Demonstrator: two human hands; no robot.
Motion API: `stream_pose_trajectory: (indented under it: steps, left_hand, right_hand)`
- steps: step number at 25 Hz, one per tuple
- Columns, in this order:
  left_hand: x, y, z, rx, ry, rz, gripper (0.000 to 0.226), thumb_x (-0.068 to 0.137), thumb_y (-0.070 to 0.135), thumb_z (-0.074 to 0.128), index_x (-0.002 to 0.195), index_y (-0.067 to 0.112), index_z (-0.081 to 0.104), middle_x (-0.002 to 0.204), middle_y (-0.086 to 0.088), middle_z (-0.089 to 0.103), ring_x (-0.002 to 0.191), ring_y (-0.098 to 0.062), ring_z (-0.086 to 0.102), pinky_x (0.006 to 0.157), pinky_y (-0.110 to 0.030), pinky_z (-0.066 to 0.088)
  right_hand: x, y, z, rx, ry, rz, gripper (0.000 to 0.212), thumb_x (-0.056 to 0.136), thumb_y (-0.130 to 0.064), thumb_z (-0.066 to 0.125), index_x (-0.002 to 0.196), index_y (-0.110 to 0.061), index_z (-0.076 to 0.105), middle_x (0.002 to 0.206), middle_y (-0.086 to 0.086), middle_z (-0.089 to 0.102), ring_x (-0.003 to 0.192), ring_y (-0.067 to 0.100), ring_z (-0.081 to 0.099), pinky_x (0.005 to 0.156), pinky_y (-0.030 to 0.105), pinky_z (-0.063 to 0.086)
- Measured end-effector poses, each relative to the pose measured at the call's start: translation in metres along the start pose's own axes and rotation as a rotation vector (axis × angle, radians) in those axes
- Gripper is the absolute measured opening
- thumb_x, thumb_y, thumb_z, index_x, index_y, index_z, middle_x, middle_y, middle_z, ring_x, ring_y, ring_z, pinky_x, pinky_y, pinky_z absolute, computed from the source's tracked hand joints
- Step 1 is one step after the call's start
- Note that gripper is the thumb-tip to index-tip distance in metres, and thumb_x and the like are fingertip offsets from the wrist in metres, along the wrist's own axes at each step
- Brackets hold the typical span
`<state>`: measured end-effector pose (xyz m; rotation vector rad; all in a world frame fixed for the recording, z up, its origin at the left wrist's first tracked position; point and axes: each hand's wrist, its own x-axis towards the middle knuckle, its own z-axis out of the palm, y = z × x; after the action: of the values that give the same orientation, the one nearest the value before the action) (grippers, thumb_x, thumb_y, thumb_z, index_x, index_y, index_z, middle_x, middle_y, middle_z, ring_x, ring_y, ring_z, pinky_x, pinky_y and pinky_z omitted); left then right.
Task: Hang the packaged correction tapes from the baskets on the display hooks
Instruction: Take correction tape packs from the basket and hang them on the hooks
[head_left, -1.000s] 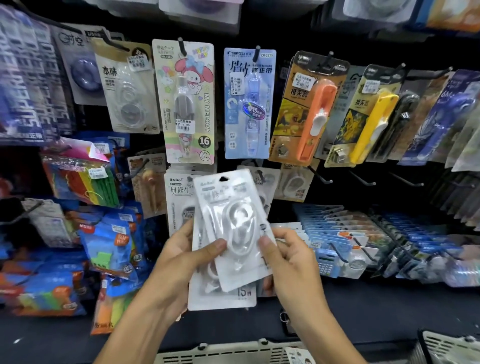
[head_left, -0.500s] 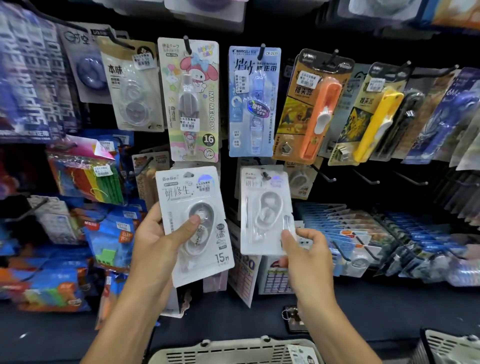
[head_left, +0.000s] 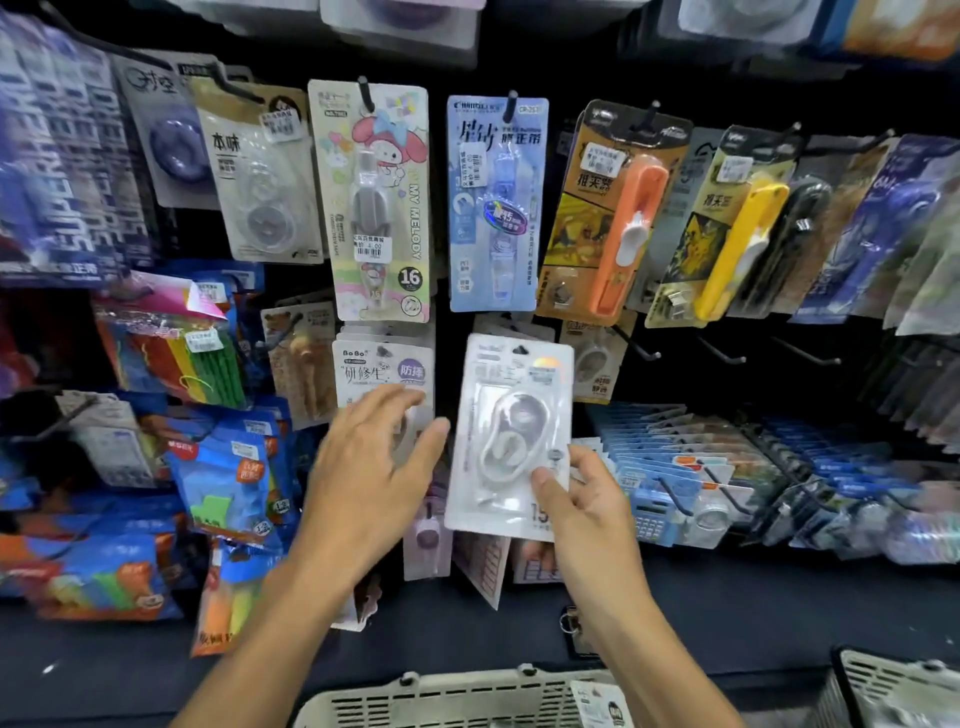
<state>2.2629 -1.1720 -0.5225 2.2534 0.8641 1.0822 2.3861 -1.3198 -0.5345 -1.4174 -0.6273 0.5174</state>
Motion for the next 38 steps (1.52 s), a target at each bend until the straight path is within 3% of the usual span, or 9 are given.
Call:
stream_pose_trajectory:
  steps: [6,11,15,20,25,28,31,34,38]
  left_hand:
    - [0.004,-0.033,-0.006,0.375,-0.281,0.000,0.076,0.101,0.041,0.055,0.163,0.031,0.013,0.172,0.012,-0.002,0.158,-0.013,0.003,0.128,-0.044,0.014]
    - [-0.033,-0.038,0.016,0.179,-0.012,-0.001,0.055,0.093,0.027,0.063,0.146,0.027,0.048,0.152,0.002,0.044,0.137,-0.023,0.041,0.111,-0.045,0.038]
    - [-0.105,-0.086,0.064,0.029,-0.361,-0.441,0.025,0.091,0.017,0.064,0.116,0.019,0.068,0.092,0.004,0.069,0.094,-0.023,0.065,0.086,-0.033,0.051]
    - [-0.228,-0.172,0.102,0.378,-0.989,-0.550,0.044,0.091,0.008,0.061,0.132,0.023,0.062,0.130,-0.004,0.068,0.116,-0.026,0.065,0.095,-0.036,0.054]
    - [-0.240,-0.205,0.130,0.641,-0.841,-0.359,0.067,0.087,0.001,0.063,0.145,0.027,0.046,0.140,-0.003,0.045,0.135,-0.027,0.041,0.096,-0.042,0.053]
    - [-0.228,-0.215,0.141,0.501,-0.822,-0.201,0.043,0.091,0.004,0.068,0.128,0.023,0.070,0.135,0.000,0.059,0.128,-0.027,0.048,0.106,-0.044,0.046]
    - [-0.209,-0.202,0.144,-0.146,-0.576,-0.351,0.019,0.078,0.027,0.086,0.096,0.024,0.081,0.099,0.011,0.077,0.099,-0.015,0.069,0.092,-0.040,0.055]
    - [-0.193,-0.190,0.148,-0.581,-0.299,-0.696,0.051,0.063,0.037,0.093,0.107,0.042,0.069,0.104,0.011,0.076,0.098,-0.005,0.071,0.082,-0.021,0.057]
    - [-0.205,-0.192,0.144,-1.024,-0.333,-1.005,0.053,0.061,0.029,0.093,0.110,0.027,0.074,0.107,-0.004,0.079,0.095,-0.023,0.076,0.073,-0.036,0.062]
  right_hand:
    - [0.012,0.002,-0.020,-0.174,0.119,-0.040,0.008,0.098,-0.037,0.059,0.104,-0.036,0.063,0.064,-0.008,0.068,0.047,0.006,0.047,0.044,0.015,0.039]
    - [0.009,0.052,-0.029,-0.089,0.111,0.320,0.045,0.095,-0.025,0.068,0.127,-0.038,0.039,0.100,0.000,0.069,0.066,0.015,0.065,0.045,0.026,0.050]
    - [-0.074,0.183,-0.040,-0.503,-0.126,0.425,0.032,0.095,-0.012,0.060,0.126,-0.021,0.054,0.097,0.000,0.072,0.077,0.020,0.069,0.057,0.034,0.055]
    - [-0.149,0.306,-0.050,-1.241,-0.750,0.251,0.054,0.094,-0.021,0.057,0.146,-0.024,0.043,0.146,0.001,0.051,0.132,0.023,0.050,0.103,0.034,0.045]
    - [-0.130,0.330,-0.027,-1.411,-0.551,-0.175,0.074,0.063,0.000,0.078,0.132,-0.017,0.058,0.128,0.008,0.060,0.109,0.029,0.063,0.093,0.042,0.053]
    - [-0.106,0.332,-0.004,-1.432,-0.494,-0.256,0.065,0.075,-0.007,0.075,0.137,-0.021,0.057,0.133,0.003,0.062,0.115,0.027,0.060,0.096,0.044,0.047]
    - [-0.083,0.324,-0.005,-1.194,-0.379,-0.131,0.033,0.098,-0.020,0.060,0.131,-0.023,0.061,0.121,0.000,0.070,0.111,0.027,0.060,0.093,0.043,0.043]
    - [-0.072,0.305,-0.018,-0.322,-0.269,0.254,0.024,0.098,-0.029,0.064,0.122,-0.026,0.068,0.105,0.002,0.075,0.099,0.024,0.070,0.081,0.043,0.057]
    - [-0.084,0.282,-0.008,0.283,-0.302,0.472,0.030,0.092,-0.022,0.069,0.122,-0.024,0.069,0.112,0.006,0.076,0.101,0.020,0.073,0.079,0.026,0.058]
